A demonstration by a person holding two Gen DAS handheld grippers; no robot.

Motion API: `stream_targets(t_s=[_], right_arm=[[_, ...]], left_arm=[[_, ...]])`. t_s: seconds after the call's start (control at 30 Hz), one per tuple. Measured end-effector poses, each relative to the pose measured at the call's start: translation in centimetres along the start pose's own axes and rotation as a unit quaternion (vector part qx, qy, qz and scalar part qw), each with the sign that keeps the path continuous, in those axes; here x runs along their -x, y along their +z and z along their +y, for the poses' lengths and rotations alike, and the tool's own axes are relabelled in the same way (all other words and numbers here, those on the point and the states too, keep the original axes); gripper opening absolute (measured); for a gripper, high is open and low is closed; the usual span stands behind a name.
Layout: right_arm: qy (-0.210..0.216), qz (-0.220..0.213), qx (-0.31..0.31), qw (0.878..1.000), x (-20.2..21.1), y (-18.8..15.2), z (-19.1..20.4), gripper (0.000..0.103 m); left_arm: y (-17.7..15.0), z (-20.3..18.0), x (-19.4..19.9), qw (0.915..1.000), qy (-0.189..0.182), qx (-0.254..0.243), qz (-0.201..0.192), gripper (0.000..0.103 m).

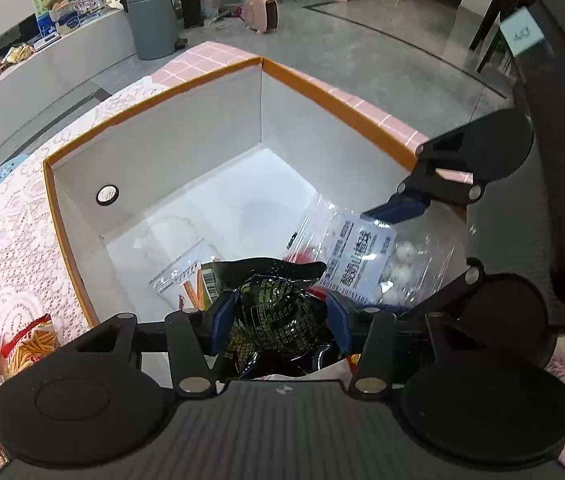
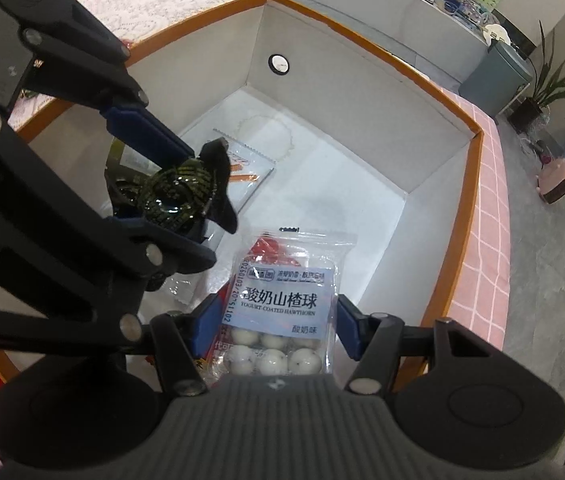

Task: Organize snacks
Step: 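Lower both packs into the orange box and open both tools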

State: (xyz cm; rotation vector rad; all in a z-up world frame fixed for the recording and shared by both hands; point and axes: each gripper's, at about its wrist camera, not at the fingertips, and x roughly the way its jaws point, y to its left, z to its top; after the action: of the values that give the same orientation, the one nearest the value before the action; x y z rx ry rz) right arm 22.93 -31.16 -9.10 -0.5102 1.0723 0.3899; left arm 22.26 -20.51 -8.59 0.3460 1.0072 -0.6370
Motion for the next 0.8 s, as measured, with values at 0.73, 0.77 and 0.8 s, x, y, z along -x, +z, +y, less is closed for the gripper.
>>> stream_targets(t_s=[0.73, 0.77, 0.8], right_arm=[[-0.023, -0.023, 0.008, 0.999, 4.3, 1.7, 2.6, 0.087], [-0.023, -0.026, 0.009, 0.999, 4.7, 1.9, 2.9, 0.088], [-0.023, -0.03, 0.009, 0.999, 5.1, 2.0, 3.2, 0.088]], left_arm=[[-0.6, 1.8, 5.8, 0.999, 0.018, 0.026, -0.033, 0.071], [-0.7, 1.9, 6.3, 0.9988, 0.019, 0.029, -0.035, 0.071], [-0.8, 2.1, 6.8, 0.9986, 0.02, 0.032, -0.038, 0.071]])
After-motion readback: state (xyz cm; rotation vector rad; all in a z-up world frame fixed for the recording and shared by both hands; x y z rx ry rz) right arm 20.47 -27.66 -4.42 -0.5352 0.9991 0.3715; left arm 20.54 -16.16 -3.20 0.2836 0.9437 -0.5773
